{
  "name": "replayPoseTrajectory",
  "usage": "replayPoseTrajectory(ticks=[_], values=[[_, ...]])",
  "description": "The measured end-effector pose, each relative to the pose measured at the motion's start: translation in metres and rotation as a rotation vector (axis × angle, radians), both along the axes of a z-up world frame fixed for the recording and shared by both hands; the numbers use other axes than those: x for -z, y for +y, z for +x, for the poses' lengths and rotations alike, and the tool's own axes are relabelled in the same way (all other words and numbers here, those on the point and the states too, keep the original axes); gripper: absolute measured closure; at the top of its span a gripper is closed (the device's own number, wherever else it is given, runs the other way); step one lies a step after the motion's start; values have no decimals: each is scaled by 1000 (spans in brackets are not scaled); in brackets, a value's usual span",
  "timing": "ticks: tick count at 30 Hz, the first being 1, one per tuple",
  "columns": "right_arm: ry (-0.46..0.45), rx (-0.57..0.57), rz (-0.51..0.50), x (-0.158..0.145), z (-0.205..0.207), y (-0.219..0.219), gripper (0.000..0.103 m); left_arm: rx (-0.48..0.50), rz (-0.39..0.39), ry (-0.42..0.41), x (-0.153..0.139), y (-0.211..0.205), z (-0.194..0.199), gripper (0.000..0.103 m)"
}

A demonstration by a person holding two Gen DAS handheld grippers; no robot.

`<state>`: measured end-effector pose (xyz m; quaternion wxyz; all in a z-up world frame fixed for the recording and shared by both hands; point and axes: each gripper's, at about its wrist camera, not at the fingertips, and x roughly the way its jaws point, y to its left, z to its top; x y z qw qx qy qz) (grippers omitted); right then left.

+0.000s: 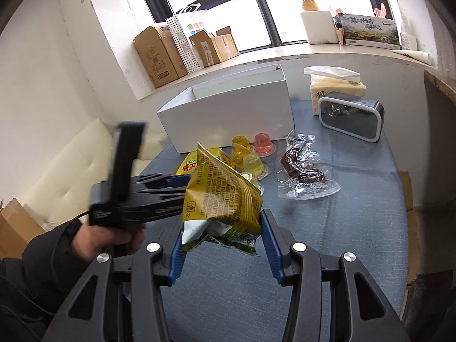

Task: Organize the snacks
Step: 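Place the pink jelly cup and chip bag into the white box, release both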

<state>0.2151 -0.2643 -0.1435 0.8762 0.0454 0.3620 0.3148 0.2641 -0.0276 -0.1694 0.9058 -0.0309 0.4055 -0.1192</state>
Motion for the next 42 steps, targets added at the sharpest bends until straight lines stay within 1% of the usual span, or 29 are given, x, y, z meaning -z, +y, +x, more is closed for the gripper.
replayPoseTrajectory(ticks=[3, 5, 8, 10, 12, 15, 17, 19, 21, 23, 26, 28, 29, 30, 31, 32, 33, 34, 35, 36, 39, 42], values=[[1, -4, -3, -2, 9, 8, 51, -20, -21, -36, -23, 12, -15, 52], [-4, -10, 7, -7, 17, 15, 51, -30, -25, -75, -41, 21, -25, 52], [-21, -15, 12, -18, 36, 30, 51, -37, -38, -129, -69, 34, -28, 52], [-38, -21, 26, -28, 54, 41, 51, -56, -21, -166, -90, 45, -25, 52], [-58, -20, 29, -36, 73, 54, 51, -71, -3, -198, -106, 54, -16, 52], [-91, -12, 21, -51, 111, 77, 51, -81, -1, -231, -127, 68, 5, 52], [-101, -7, 11, -57, 135, 92, 51, -88, 10, -248, -138, 77, 26, 52], [-114, 10, -26, -63, 161, 108, 51, -98, 21, -260, -145, 87, 51, 52], [-113, 33, -49, -67, 186, 117, 51, -111, 12, -257, -144, 99, 74, 52], [-93, 47, -70, -67, 210, 123, 51, -115, -9, -230, -135, 108, 99, 52], [-56, 65, -122, -59, 240, 132, 51, -126, 23, -196, -117, 111, 129, 51], [-32, 48, -142, -52, 250, 133, 50, -148, 32, -165, -104, 117, 145, 50], [-28, 52, -158, -50, 254, 132, 48, -151, 33, -156, -98, 120, 149, 50], [-20, 80, -172, -48, 257, 128, 27, -159, 39, -148, -93, 123, 153, 49], [-24, 108, -165, -48, 257, 123, 5, -169, 54, -144, -90, 125, 156, 40], [-37, 138, -135, -49, 256, 115, 0, -182, 70, -137, -88, 127, 159, 29], [-35, 150, -107, -49, 254, 108, 0, -187, 71, -137, -87, 129, 160, 7], [-21, 160, -95, -49, 254, 102, 0, -188, 69, -148, -87, 130, 157, 0], [-12, 166, -87, -48, 253, 98, 0, -183, 65, -178, -89, 131, 154, 0], [-10, 167, -79, -48, 250, 94, 0, -180, 71, -186, -92, 129, 151, 0], [-33, 167, -74, -50, 237, 88, 0, -181, 57, -156, -93, 128, 148, 0], [-32, 128, -46, -50, 222, 85, 0, -182, 61, -163, -99, 124, 139, 0]])
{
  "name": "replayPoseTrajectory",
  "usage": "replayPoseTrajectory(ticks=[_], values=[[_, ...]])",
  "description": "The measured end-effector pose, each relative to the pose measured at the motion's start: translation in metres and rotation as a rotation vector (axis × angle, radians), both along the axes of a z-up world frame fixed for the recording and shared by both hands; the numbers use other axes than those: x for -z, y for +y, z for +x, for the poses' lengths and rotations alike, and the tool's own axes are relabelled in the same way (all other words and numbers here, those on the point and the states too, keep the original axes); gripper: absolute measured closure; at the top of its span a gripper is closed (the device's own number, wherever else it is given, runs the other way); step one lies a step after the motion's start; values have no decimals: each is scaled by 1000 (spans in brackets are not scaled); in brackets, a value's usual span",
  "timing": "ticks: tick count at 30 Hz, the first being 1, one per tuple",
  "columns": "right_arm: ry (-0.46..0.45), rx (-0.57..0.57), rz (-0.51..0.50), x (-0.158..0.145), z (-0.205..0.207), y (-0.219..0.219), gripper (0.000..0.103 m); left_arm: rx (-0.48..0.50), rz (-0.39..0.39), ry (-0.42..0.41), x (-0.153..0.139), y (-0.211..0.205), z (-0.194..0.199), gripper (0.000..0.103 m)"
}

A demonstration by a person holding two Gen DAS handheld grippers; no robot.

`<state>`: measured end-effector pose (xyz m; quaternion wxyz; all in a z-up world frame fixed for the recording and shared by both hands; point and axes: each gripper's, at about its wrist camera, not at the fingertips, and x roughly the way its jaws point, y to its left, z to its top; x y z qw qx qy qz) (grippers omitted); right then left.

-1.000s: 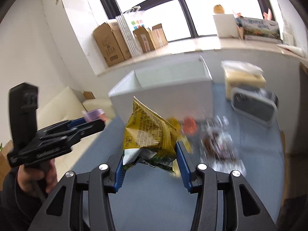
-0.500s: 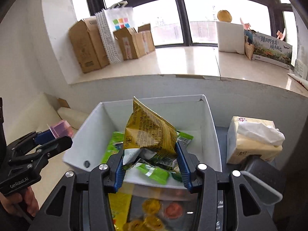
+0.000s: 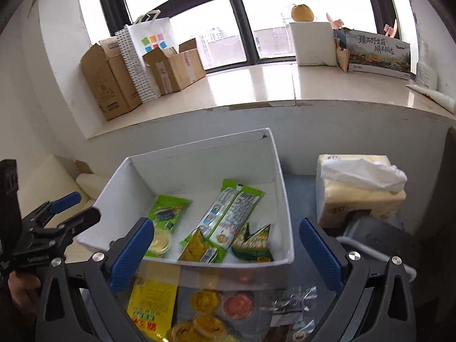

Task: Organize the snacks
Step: 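Place the pink jelly cup and chip bag into the white box, release both, then grasp a clear jelly cup with the right gripper while the left grasps an orange jelly cup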

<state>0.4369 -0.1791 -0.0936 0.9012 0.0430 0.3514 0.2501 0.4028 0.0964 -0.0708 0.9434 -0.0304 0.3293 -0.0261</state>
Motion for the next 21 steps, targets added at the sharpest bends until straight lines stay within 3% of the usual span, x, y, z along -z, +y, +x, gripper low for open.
replayPoseTrajectory(ticks=[10, 15, 21], values=[[-29, -71, -3, 12, -105, -20, 0, 39, 33, 0, -10, -26, -57, 0], [8, -74, -49, 43, -153, -28, 0, 46, -12, 21, 3, -37, -100, 0], [44, -58, -145, 79, -163, -19, 0, 56, -60, 72, 38, -49, -157, 0]])
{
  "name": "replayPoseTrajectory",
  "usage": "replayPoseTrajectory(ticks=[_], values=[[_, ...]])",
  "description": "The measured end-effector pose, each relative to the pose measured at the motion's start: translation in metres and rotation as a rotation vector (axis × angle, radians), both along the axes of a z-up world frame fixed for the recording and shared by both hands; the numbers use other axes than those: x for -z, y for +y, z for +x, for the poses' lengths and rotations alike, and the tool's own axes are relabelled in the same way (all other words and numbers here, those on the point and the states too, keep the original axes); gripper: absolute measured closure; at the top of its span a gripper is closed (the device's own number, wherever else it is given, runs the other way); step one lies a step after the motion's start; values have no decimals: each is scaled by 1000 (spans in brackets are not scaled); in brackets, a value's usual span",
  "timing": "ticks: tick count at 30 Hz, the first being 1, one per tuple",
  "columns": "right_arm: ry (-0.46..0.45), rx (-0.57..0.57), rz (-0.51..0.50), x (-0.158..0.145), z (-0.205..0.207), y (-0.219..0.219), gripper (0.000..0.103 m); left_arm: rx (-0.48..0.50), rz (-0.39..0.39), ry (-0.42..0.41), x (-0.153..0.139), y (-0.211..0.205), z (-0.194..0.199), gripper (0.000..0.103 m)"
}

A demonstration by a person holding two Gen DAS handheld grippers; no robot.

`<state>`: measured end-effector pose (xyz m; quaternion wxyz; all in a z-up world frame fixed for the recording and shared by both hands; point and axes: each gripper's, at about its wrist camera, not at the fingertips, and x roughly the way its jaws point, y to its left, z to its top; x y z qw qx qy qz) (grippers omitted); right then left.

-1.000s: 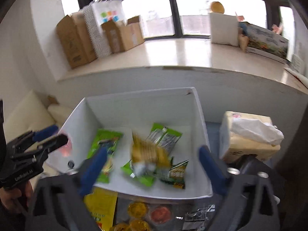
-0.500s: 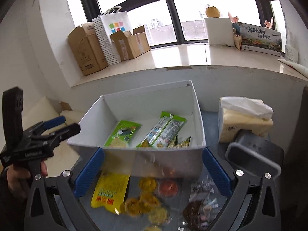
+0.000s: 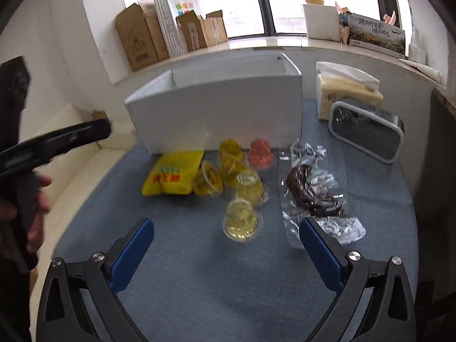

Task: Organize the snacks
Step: 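Grasp a clear jelly cup with the right gripper while the left grasps an orange jelly cup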

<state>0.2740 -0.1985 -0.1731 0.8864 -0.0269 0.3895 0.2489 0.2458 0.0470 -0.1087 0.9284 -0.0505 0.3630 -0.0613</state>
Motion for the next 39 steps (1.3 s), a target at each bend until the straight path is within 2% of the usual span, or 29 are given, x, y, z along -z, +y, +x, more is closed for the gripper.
replayPoseTrajectory(ticks=[5, 8, 11, 12, 14, 16, 20, 28, 33, 39], values=[[73, -9, 28, 18, 20, 6, 0, -23, -43, 55, 29, 8, -36, 0], [71, 6, -11, 29, 29, 15, 0, -38, -59, 74, 39, 15, -46, 0], [72, -10, 4, 37, 38, 20, 0, -51, -56, 85, 44, 21, -49, 0], [75, -8, 3, 39, 40, 21, 5, -48, -56, 84, 45, 22, -48, 0], [99, 7, -23, 46, 44, 24, 30, -49, -49, 83, 46, 23, -47, 0], [68, 17, -56, 47, 45, 25, 63, -45, -43, 84, 47, 21, -44, 0], [49, 2, -47, 45, 43, 21, 64, -26, -45, 85, 51, 14, -40, 0], [-26, -20, 4, 12, 3, 0, 64, 53, 1, 71, 52, -24, -13, 0], [-61, -19, 24, -11, -30, -21, 64, 103, 64, 57, 53, -58, 16, 0], [-64, -1, 64, -21, -55, -42, 64, 183, 80, 83, 69, -85, 59, 0]])
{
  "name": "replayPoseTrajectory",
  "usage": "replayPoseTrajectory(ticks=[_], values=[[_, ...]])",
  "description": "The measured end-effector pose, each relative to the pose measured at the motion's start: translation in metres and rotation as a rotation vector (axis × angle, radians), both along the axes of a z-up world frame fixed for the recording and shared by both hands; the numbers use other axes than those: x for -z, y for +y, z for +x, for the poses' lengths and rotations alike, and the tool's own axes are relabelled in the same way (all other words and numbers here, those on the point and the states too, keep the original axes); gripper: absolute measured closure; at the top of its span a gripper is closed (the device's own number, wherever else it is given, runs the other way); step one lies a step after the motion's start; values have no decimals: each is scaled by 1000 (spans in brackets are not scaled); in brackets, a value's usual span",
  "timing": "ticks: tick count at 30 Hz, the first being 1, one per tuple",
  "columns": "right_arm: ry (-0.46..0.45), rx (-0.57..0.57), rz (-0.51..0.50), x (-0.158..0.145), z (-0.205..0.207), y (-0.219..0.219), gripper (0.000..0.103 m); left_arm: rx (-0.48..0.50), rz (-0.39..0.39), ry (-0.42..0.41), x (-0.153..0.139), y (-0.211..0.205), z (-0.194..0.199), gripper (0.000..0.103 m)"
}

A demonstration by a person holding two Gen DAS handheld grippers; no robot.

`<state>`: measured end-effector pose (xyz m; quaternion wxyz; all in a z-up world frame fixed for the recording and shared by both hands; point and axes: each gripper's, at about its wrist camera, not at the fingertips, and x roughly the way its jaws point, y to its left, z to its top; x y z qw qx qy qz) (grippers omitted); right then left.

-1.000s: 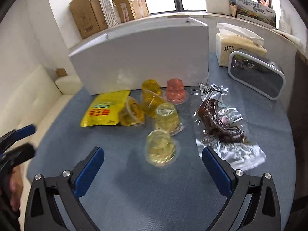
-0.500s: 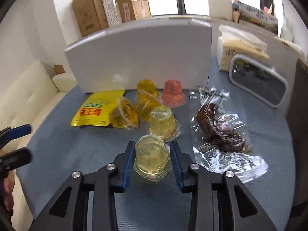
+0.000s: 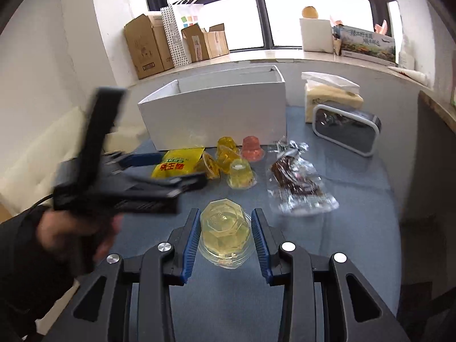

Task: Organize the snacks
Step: 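Grasp a clear jelly cup with the right gripper while the left grasps an orange jelly cup, then carry both jelly cups over the white box and open both grippers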

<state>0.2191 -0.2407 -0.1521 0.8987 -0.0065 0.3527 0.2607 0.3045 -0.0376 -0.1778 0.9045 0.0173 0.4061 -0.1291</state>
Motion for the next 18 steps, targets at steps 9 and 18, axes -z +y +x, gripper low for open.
replayPoseTrajectory(ticks=[9, 18], values=[[13, 19, 29, 4, -3, -12, 64, 14, 46, 7, 12, 0, 26, 2], [16, 12, 28, 7, -5, -8, 64, 18, 52, 40, 12, 3, 25, 52]])
